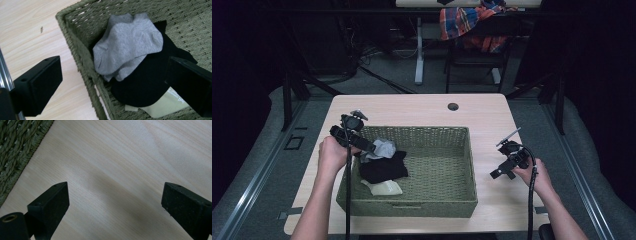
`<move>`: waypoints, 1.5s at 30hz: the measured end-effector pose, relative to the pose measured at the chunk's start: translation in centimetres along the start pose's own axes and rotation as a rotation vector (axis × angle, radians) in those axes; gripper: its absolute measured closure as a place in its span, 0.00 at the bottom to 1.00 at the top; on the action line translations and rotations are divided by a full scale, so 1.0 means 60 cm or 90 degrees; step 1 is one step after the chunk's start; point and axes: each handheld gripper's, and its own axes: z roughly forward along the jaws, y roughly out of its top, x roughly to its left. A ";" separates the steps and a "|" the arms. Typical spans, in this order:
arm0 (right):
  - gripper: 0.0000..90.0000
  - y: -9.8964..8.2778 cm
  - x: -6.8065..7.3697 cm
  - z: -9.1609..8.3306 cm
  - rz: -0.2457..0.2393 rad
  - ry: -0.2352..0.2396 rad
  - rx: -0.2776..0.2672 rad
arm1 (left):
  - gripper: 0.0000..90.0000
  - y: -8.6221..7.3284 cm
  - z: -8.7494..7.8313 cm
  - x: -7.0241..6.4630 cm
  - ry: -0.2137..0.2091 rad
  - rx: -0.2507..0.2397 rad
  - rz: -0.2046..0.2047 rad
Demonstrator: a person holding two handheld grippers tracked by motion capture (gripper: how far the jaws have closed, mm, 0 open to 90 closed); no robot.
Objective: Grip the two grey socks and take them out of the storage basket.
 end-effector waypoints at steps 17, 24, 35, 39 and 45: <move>0.08 -0.002 0.002 0.005 0.018 0.001 -0.017 | 0.48 0.033 0.062 -0.012 -0.045 0.061 0.036; 0.08 0.000 0.000 0.003 0.007 0.009 -0.001 | 0.74 0.031 0.084 -0.003 -0.046 0.075 0.026; 0.09 -0.001 0.001 0.004 0.013 0.008 -0.009 | 0.91 0.026 0.061 -0.004 -0.063 0.049 0.043; 0.09 0.000 0.001 0.003 0.007 0.002 -0.004 | 0.91 0.025 0.047 -0.005 -0.066 0.041 0.048; 0.09 0.000 0.001 0.003 0.007 0.006 -0.003 | 0.90 0.020 0.051 -0.002 -0.066 0.063 0.048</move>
